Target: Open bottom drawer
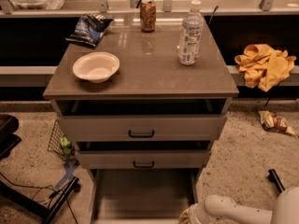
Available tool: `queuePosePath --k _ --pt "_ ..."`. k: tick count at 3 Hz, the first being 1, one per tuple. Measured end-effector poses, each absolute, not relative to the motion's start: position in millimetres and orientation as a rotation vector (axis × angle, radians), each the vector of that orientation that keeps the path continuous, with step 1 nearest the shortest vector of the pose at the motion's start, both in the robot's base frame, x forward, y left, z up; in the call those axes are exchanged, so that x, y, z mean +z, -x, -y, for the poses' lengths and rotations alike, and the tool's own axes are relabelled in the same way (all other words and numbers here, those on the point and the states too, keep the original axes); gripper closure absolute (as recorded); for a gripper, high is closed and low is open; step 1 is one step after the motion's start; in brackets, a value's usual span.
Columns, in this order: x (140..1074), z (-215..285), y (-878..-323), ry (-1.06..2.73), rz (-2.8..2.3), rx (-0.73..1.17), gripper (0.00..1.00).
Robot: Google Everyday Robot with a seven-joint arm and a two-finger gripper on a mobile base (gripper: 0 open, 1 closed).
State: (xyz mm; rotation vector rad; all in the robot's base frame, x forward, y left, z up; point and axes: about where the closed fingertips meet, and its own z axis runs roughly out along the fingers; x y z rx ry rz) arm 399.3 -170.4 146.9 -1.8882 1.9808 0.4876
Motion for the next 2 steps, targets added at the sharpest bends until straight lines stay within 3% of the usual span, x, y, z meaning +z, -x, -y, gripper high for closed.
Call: queuePosePath --k 2 --pt "148 163 -365 1.898 -2.013 0.61 1.0"
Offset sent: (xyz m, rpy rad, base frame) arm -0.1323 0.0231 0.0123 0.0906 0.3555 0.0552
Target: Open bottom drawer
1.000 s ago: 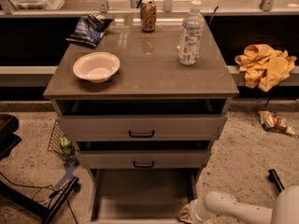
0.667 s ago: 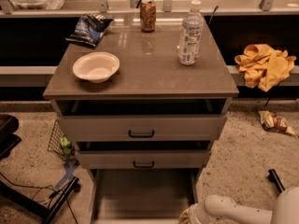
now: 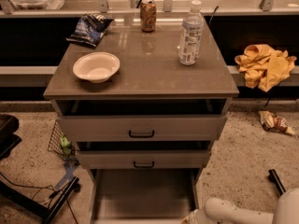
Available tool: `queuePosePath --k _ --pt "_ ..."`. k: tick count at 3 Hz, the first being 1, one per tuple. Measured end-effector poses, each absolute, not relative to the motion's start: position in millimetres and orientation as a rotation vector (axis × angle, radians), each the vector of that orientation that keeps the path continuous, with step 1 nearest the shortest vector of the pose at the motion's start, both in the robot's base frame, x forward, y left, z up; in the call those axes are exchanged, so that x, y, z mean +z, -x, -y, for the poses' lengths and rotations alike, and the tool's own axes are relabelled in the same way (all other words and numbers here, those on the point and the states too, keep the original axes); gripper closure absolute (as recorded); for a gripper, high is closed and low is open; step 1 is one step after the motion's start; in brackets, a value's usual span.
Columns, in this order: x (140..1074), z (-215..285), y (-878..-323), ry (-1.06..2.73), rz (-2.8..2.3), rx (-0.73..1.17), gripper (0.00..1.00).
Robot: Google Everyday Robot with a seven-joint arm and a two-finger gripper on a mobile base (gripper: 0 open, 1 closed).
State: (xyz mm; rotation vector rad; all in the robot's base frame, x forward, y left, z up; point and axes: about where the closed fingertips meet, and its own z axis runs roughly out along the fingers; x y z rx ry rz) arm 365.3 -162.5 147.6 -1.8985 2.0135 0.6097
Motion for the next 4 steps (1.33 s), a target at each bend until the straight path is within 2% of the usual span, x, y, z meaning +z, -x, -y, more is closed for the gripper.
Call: queuePosePath --k 1,4 --pt "150.6 153.5 -331.3 1.917 -2.022 0.737 1.0" --pt "148.4 150.2 -327.7 1.918 -2.02 0.75 0.28"
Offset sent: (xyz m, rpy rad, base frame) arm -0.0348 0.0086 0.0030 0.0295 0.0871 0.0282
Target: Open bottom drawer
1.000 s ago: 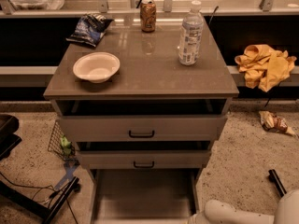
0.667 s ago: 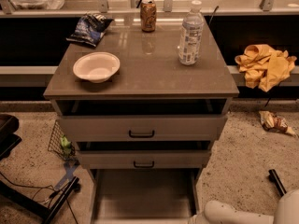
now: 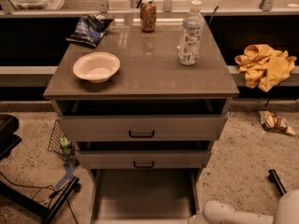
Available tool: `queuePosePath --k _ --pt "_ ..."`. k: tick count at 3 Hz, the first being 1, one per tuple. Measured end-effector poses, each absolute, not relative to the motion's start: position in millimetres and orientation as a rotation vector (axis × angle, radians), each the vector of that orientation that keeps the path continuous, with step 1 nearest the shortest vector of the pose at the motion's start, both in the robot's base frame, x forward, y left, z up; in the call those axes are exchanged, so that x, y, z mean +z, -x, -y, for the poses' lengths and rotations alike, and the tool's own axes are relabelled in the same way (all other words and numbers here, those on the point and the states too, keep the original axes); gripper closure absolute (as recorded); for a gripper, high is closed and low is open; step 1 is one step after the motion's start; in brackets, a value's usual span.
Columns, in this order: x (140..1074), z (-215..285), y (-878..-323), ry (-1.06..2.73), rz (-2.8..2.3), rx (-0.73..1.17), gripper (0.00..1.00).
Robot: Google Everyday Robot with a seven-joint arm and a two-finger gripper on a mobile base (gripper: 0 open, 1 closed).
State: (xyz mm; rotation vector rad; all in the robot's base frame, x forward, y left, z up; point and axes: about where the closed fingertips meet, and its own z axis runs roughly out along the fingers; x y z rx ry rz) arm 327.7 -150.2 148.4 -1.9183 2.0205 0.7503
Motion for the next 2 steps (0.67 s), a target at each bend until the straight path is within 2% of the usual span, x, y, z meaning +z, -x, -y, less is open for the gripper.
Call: queuePosePath --k 1,2 --pt "147.4 148.9 -325.7 1.919 -2.02 0.756 0.04" --pt "146.9 146.1 -329.3 1.919 -2.02 0.759 0.0"
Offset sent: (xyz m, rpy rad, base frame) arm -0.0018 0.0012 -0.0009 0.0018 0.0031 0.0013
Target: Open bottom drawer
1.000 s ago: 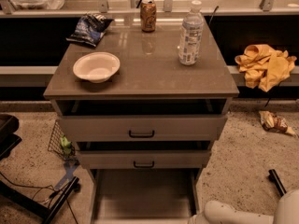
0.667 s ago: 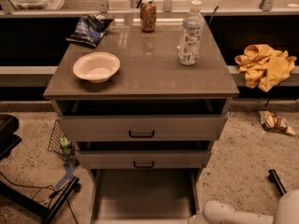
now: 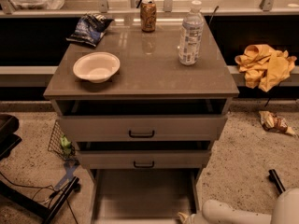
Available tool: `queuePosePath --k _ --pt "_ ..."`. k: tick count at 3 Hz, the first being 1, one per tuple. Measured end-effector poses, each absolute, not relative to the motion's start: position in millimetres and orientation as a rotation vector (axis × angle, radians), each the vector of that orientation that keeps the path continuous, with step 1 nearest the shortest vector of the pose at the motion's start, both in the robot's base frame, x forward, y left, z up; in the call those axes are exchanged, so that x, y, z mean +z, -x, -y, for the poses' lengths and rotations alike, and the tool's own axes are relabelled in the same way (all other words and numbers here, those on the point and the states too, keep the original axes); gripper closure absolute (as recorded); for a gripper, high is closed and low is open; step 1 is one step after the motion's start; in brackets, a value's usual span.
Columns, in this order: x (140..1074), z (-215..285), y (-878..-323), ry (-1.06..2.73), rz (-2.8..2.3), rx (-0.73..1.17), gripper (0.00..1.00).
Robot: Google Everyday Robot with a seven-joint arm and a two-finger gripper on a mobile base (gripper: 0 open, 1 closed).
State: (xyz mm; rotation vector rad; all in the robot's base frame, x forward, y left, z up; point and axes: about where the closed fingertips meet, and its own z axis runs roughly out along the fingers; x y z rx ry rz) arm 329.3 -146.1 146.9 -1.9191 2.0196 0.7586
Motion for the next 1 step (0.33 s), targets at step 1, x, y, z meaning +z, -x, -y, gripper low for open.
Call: queuePosePath --k 1 --pt "146.9 145.2 -331.2 1.919 -2.02 0.759 0.0"
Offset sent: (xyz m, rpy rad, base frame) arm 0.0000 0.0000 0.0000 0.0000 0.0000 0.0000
